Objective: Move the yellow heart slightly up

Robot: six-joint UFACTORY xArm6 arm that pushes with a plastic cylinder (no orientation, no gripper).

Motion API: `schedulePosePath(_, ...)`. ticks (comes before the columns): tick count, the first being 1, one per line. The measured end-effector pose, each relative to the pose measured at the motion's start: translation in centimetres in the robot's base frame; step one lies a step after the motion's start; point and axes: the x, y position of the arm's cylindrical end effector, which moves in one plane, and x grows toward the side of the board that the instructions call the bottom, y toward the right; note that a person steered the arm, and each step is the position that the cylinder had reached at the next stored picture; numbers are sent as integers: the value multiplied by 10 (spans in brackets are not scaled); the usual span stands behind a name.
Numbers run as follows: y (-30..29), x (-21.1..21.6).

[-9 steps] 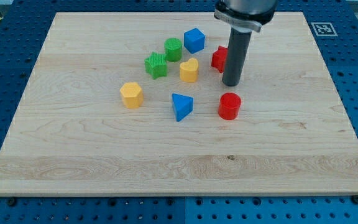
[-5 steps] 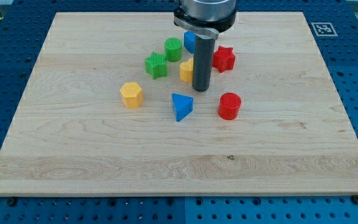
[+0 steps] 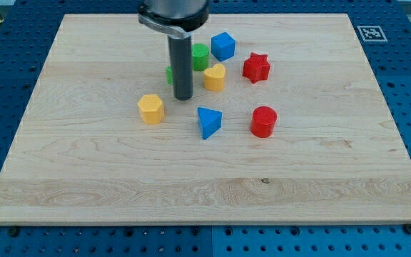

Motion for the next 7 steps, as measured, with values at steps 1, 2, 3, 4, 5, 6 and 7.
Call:
schedulePosePath(1, -1, 0)
schedulePosePath(2, 6, 0)
schedulePosePath(3, 23, -6)
schedulePosePath(4, 40, -12)
schedulePosePath(5, 54, -12)
schedulePosePath(6, 57, -12)
schedulePosePath(7, 53, -3)
